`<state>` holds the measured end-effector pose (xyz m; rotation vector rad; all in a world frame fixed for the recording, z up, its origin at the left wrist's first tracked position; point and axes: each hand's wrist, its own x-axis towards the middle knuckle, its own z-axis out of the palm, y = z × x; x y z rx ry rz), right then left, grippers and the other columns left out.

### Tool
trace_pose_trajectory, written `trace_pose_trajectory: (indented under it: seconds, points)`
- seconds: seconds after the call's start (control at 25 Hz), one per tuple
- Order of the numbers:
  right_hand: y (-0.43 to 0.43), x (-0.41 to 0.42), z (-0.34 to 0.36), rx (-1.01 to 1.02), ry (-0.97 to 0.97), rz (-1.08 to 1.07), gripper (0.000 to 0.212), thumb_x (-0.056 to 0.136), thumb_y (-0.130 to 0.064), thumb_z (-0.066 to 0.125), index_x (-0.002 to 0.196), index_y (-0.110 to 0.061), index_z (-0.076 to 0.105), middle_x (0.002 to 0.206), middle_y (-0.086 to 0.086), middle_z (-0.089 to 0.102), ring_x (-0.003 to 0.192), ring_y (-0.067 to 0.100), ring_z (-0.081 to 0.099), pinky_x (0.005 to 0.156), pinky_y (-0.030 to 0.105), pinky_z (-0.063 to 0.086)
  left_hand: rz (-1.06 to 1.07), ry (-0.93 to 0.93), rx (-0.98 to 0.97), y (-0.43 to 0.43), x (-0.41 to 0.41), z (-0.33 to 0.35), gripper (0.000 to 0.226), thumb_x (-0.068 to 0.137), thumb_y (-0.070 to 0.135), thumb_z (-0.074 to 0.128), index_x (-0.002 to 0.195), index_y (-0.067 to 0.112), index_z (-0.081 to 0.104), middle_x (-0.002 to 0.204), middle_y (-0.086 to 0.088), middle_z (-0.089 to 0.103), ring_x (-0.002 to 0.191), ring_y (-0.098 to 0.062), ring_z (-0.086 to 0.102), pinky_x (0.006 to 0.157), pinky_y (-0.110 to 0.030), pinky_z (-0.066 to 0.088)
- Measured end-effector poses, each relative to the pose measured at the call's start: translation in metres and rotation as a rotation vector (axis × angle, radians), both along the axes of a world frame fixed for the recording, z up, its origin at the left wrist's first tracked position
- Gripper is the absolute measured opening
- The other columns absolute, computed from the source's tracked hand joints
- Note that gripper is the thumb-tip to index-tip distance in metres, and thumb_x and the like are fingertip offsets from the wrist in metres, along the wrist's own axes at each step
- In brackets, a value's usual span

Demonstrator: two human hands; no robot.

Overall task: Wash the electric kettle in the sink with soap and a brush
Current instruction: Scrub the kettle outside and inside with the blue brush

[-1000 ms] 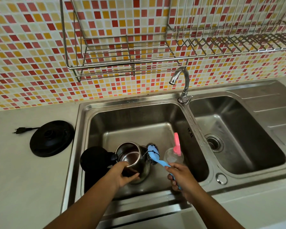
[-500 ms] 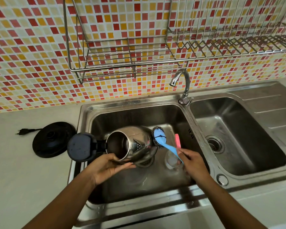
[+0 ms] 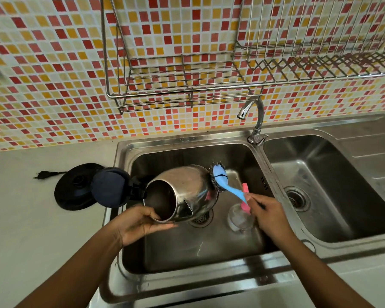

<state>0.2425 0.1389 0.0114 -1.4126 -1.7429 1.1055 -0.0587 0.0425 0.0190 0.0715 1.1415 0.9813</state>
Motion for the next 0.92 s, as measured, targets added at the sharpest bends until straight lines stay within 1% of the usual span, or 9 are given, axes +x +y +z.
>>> trace_pose_trajectory:
  seconds: [0.12,0.24,0.32,0.44,0.52,0.6,0.72,0.8,0.92]
  points:
    - [-0.006,-0.015,0.014,0.045,0.053,0.128,0.022,0.091,-0.017,0.062,0.110,-0.025,0.069,0.064,-0.016,0.068,0.062,0.004,0.062,0.060,0.018,0.048,-0.013,0.048,0.012,0.001,0.000,0.003,0.050,0.065,-0.021,0.038,0.111,-0.011,0.054,0.086,-0.030,0.072,0.081,-0.050,0.070,0.065,-0.055,0.059]
    - [-0.030,-0.016,0.027,0.018,0.122,0.300,0.023,0.091,-0.015,0.061,0.112,-0.021,0.070,0.060,-0.018,0.062,0.053,-0.002,0.051,0.053,0.010,0.037,-0.032,0.098,0.028,0.001,-0.006,0.000,0.054,0.068,-0.025,0.035,0.117,-0.011,0.052,0.093,-0.029,0.072,0.086,-0.048,0.070,0.067,-0.058,0.059]
    - [-0.032,-0.006,0.028,-0.014,0.130,0.261,0.022,0.091,-0.015,0.061,0.107,-0.026,0.071,0.056,-0.013,0.059,0.052,-0.002,0.049,0.053,0.012,0.037,-0.049,0.111,0.029,-0.001,-0.008,0.001,0.048,0.078,-0.027,0.029,0.116,-0.010,0.053,0.098,-0.029,0.071,0.086,-0.048,0.070,0.068,-0.059,0.058]
    - [-0.003,-0.001,0.013,-0.021,0.009,0.103,0.017,0.090,-0.027,0.062,0.089,-0.038,0.076,0.057,0.008,0.058,0.056,0.007,0.052,0.059,0.035,0.045,-0.089,0.130,0.030,-0.002,-0.007,0.004,0.047,0.082,-0.027,0.029,0.120,-0.008,0.051,0.119,-0.032,0.058,0.097,-0.051,0.065,0.069,-0.059,0.058]
    - [0.009,-0.012,0.013,-0.005,-0.042,0.090,0.017,0.092,-0.025,0.061,0.093,-0.030,0.077,0.054,-0.003,0.060,0.055,0.001,0.053,0.072,0.042,0.048,-0.123,0.167,0.028,-0.001,-0.007,0.006,0.047,0.083,-0.027,0.031,0.120,-0.006,0.051,0.122,-0.032,0.054,0.099,-0.051,0.063,0.069,-0.059,0.058]
    - [0.001,-0.029,0.028,0.007,-0.004,0.211,0.021,0.094,-0.020,0.059,0.107,-0.018,0.075,0.052,-0.023,0.059,0.053,-0.005,0.055,0.082,0.023,0.040,-0.135,0.204,0.018,0.000,-0.008,0.009,0.047,0.083,-0.027,0.031,0.121,-0.008,0.050,0.119,-0.032,0.056,0.097,-0.050,0.063,0.068,-0.059,0.058]
    - [-0.027,-0.032,0.048,-0.022,0.087,0.437,0.024,0.093,-0.020,0.058,0.114,-0.019,0.071,0.052,-0.019,0.055,0.050,-0.001,0.047,0.056,0.011,0.032,-0.120,0.234,-0.007,-0.001,-0.018,0.006,0.050,0.082,-0.027,0.034,0.128,-0.010,0.047,0.123,-0.035,0.055,0.103,-0.051,0.062,0.071,-0.061,0.057]
    - [-0.024,-0.021,0.050,-0.047,0.088,0.374,0.022,0.094,-0.019,0.057,0.106,-0.028,0.072,0.051,-0.010,0.049,0.052,0.004,0.041,0.050,0.021,0.032,-0.138,0.245,-0.008,-0.003,-0.022,0.008,0.050,0.082,-0.026,0.036,0.129,-0.011,0.046,0.125,-0.036,0.055,0.106,-0.052,0.061,0.075,-0.063,0.055]
    - [0.010,-0.015,0.037,-0.042,-0.077,0.180,0.025,0.094,-0.021,0.058,0.081,-0.036,0.073,0.051,-0.004,0.050,0.051,0.013,0.046,0.053,0.038,0.041,-0.203,0.273,0.015,-0.004,-0.019,0.015,0.042,0.084,-0.024,0.038,0.121,-0.009,0.050,0.120,-0.032,0.058,0.105,-0.050,0.062,0.078,-0.063,0.054]
